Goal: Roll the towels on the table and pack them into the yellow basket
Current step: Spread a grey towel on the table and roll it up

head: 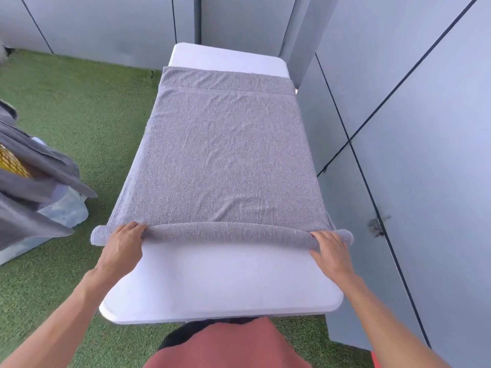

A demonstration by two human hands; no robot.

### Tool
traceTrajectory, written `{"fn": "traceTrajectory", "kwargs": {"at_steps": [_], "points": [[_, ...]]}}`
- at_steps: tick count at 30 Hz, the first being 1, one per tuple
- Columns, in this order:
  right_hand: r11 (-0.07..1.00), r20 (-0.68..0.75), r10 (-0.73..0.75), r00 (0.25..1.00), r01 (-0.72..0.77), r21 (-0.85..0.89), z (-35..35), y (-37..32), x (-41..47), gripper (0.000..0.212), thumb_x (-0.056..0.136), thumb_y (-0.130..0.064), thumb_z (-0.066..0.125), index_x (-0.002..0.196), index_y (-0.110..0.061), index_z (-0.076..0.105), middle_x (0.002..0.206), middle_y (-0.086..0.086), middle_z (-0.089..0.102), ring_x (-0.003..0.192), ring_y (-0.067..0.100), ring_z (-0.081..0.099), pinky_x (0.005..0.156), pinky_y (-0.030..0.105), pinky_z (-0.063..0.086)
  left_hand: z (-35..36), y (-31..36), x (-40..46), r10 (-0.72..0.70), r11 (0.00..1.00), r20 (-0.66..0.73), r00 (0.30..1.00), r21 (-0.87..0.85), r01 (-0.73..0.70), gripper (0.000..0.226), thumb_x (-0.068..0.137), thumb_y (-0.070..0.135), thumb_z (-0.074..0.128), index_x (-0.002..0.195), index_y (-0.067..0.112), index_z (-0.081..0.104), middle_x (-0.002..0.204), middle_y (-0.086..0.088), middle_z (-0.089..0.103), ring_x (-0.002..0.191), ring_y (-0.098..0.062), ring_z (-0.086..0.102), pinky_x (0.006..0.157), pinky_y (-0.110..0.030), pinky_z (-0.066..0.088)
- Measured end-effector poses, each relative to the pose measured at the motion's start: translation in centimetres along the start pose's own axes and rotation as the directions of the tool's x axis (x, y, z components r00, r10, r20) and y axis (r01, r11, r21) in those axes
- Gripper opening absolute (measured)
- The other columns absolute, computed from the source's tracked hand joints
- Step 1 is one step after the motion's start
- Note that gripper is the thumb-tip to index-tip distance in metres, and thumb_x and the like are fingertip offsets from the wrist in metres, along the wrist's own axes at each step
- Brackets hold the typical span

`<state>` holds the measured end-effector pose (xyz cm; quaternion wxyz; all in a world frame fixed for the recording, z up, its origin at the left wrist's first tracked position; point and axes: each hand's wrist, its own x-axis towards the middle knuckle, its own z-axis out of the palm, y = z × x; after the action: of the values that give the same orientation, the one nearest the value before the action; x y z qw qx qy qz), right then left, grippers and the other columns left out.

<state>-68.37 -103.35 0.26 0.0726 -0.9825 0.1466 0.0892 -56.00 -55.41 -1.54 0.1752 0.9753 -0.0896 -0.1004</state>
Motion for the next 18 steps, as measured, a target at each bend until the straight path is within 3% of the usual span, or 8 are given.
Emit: {"fn": "traceTrajectory", "kwargs": {"at_steps": [3,7,9,11,13,14,16,18], "points": [[1.000,-0.010,0.025,1.000,-0.025,0.001,-0.7,-0.7,0.3,0.039,0.090,-0.021,0.062,0.129,-0.017,0.054,0.130,-0.003,0.055,0.129,0.022,0.041,0.106,0.039,0.030,-0.1,-0.3,-0.1,0.002,1.000,0.029,1.000,0.003,-0.002,0.034,0.088,-0.004,0.052,0.121,0.003,0.060,0.107,-0.013,0.062,0.104,-0.036,0.052,0.092,-0.045,0.041],[1.000,0.241,0.000,0.971,0.004,-0.015,-1.8,1.0,0.1,0.035,0.093,-0.033,0.057,0.126,-0.024,0.057,0.121,-0.004,0.060,0.122,0.020,0.051,0.096,0.036,0.038,-1.0,-1.3,-0.4,-0.051,0.999,0.180,0.982,0.006,0.051,0.037,0.090,0.000,0.050,0.126,0.007,0.058,0.120,-0.011,0.060,0.116,-0.032,0.050,0.098,-0.040,0.037],[0.981,0.371,0.053,0.927,-0.117,0.152,-2.4,2.0,0.2,0.040,0.089,-0.036,0.063,0.128,-0.032,0.055,0.125,-0.007,0.059,0.120,0.015,0.054,0.098,0.034,0.041,-2.0,-1.5,0.2,-0.107,0.992,0.292,0.950,-0.038,0.124,0.037,0.088,0.000,0.053,0.123,0.009,0.061,0.120,-0.010,0.062,0.113,-0.030,0.054,0.092,-0.033,0.041],[0.845,0.396,0.089,0.914,-0.279,0.455,-2.6,2.2,0.4,0.050,0.084,-0.026,0.072,0.130,-0.032,0.051,0.123,-0.001,0.057,0.115,0.016,0.055,0.090,0.031,0.045,-2.9,-1.5,0.9,-0.123,0.965,0.310,0.943,-0.183,0.186,0.035,0.084,-0.004,0.059,0.112,0.014,0.067,0.113,-0.008,0.066,0.103,-0.026,0.059,0.082,-0.031,0.043],[0.733,0.257,0.182,0.949,-0.306,0.608,-2.4,1.6,0.4,0.047,0.078,-0.021,0.078,0.117,-0.031,0.055,0.114,0.001,0.056,0.107,0.018,0.057,0.079,0.030,0.046,-3.3,-1.1,0.9,-0.163,0.928,0.199,0.966,-0.303,0.219,0.032,0.080,-0.003,0.067,0.100,0.021,0.068,0.109,-0.007,0.066,0.100,-0.027,0.060,0.080,-0.033,0.043],[0.750,0.125,0.232,0.965,-0.259,0.609,-2.1,1.3,0.2,0.038,0.075,-0.023,0.079,0.105,-0.033,0.059,0.110,-0.001,0.057,0.104,0.018,0.059,0.081,0.033,0.047,-3.2,-0.8,0.5,-0.188,0.944,0.085,0.979,-0.260,0.204,0.028,0.080,0.000,0.068,0.095,0.023,0.068,0.106,-0.006,0.064,0.099,-0.030,0.057,0.080,-0.035,0.041],[0.882,-0.155,0.222,0.963,-0.130,0.453,-1.0,0.7,-0.5,0.020,0.075,-0.025,0.077,0.085,-0.036,0.064,0.103,-0.003,0.057,0.103,0.021,0.057,0.089,0.043,0.045,-2.1,-0.1,-0.7,-0.134,0.989,-0.172,0.976,-0.077,0.123,0.018,0.081,0.004,0.068,0.089,0.020,0.070,0.101,-0.007,0.059,0.095,-0.034,0.049,0.080,-0.044,0.038],[0.991,-0.332,0.087,0.939,-0.047,0.128,0.2,-0.4,-1.9,0.008,0.083,-0.026,0.069,0.090,-0.029,0.071,0.105,-0.001,0.058,0.104,0.026,0.053,0.091,0.047,0.038,-0.5,0.3,-2.2,-0.014,0.998,-0.282,0.959,0.058,0.032,0.014,0.083,0.003,0.065,0.094,0.012,0.068,0.099,-0.010,0.059,0.092,-0.037,0.048,0.078,-0.051,0.040]]}}
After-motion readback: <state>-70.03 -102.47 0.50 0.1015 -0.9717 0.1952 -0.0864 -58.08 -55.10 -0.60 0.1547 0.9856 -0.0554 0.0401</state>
